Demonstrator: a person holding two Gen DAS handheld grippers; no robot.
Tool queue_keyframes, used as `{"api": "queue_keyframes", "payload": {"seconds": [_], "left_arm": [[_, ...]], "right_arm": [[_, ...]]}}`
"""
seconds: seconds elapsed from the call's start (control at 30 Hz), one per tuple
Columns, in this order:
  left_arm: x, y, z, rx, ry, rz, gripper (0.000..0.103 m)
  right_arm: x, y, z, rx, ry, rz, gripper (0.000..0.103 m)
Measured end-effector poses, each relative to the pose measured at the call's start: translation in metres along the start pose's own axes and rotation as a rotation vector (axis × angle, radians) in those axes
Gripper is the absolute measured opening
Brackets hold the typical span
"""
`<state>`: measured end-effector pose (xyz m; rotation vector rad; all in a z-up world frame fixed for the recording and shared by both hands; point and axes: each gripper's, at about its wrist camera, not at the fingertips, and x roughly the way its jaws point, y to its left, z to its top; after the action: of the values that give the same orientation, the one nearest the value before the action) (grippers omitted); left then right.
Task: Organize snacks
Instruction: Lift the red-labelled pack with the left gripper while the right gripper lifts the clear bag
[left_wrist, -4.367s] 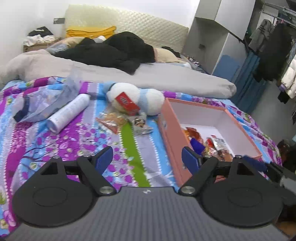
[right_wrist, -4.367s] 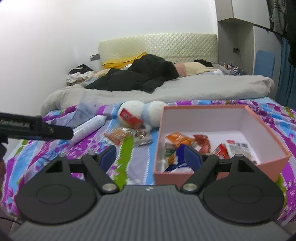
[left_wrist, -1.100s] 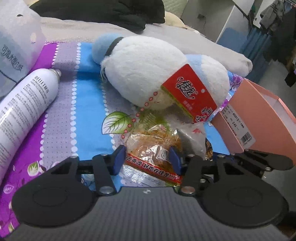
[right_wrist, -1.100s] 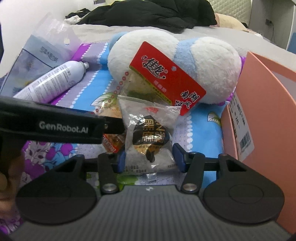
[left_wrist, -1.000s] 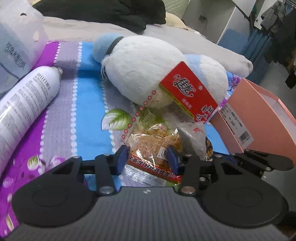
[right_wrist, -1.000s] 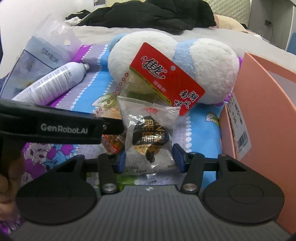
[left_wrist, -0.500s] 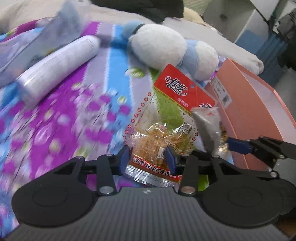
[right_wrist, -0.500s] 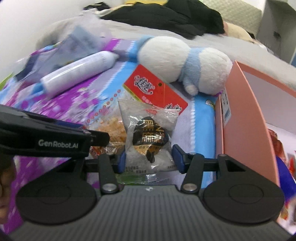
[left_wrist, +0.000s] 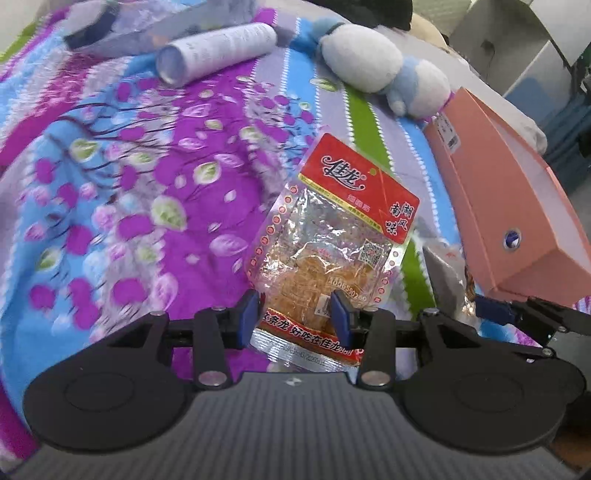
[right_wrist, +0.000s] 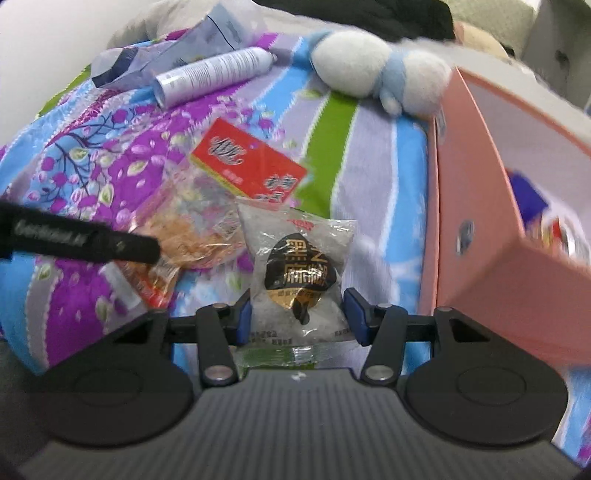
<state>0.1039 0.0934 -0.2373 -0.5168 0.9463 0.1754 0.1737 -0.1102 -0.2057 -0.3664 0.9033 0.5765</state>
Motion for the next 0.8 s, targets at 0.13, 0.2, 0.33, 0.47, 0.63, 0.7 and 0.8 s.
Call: {"api": "queue_keyframes", "payload": {"seconds": [0.13, 0.2, 0.33, 0.47, 0.63, 0.7, 0.8], "left_arm": [[-0.006, 0.004, -0.010, 0.015, 0.054, -0.012, 0.060], [-0.009, 0.002, -0.013, 0.057, 0.077, -0.022, 0.078], [-0.023, -0.006, -0.021, 0.147, 0.073, -0.021, 0.082], [-0.039, -0.014, -0.019, 0.215, 0.008, 0.018, 0.089], [-0.044, -0.023, -0.013, 0.269, -0.044, -0.047, 0.089], [-0.039, -0.027, -0.010, 0.294, -0.037, -0.069, 0.089], [-0.024, -0.036, -0.009, 0.337, -0.014, -0.079, 0.088]], "right_arm": [[0.001, 0.006, -0.016, 0.002, 0.041, -0.037, 0.057], [0.000, 0.007, -0.019, 0.008, 0.039, -0.029, 0.068], [-0.007, -0.001, -0.017, 0.064, 0.043, 0.036, 0.083], [-0.014, -0.025, -0.015, 0.231, 0.023, 0.109, 0.083], [-0.015, -0.041, -0.013, 0.289, 0.002, 0.122, 0.082], [-0.012, -0.043, -0.012, 0.277, 0.016, 0.120, 0.081], [-0.011, -0.043, -0.012, 0.262, 0.018, 0.138, 0.075]]}}
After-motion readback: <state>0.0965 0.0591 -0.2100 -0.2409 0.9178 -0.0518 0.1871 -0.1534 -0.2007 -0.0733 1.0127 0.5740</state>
